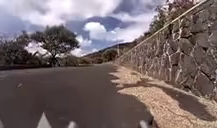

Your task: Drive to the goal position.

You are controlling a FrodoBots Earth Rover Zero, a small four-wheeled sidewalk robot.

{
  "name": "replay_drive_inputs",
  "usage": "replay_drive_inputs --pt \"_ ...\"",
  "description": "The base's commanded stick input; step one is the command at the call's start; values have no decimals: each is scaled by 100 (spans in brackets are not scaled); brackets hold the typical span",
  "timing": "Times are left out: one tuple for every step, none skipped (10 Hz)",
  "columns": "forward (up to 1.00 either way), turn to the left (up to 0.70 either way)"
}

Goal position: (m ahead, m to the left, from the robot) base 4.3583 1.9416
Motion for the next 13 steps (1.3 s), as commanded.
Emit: replay_drive_inputs --pt "85 0" --pt "85 0" --pt "85 0" --pt "85 0" --pt "85 0" --pt "85 0" --pt "85 0" --pt "85 0" --pt "78 0" --pt "66 0" --pt "53 0" --pt "50 0" --pt "50 0"
